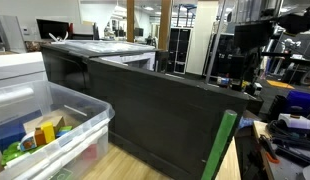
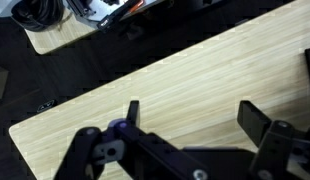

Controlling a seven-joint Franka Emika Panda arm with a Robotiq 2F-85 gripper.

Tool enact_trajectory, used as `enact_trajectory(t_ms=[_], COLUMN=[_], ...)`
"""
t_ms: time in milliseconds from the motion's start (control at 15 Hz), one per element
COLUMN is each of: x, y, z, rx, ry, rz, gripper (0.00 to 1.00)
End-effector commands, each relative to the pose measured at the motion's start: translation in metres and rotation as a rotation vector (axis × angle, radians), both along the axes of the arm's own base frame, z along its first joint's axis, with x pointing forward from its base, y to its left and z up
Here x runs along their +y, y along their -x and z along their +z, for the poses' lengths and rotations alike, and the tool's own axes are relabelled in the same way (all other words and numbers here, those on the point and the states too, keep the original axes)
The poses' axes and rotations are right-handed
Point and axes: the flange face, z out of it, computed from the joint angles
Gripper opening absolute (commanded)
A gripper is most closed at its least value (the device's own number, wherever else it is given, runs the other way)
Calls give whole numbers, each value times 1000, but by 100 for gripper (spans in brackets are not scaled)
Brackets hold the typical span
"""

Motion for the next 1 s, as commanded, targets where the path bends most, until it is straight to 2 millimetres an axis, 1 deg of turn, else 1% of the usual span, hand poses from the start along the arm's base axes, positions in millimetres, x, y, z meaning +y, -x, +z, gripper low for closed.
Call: enact_trajectory(t_ms=[0,200,467,733,933], x=[-3,-11,-20,-28,-33], y=[3,2,-5,-22,-36], z=[-3,-11,-20,-28,-35], rx=[30,48,30,-62,-150], ry=[-52,-187,-350,-503,-553], rz=[-51,-173,-316,-463,-543], gripper=[100,100,100,100,100])
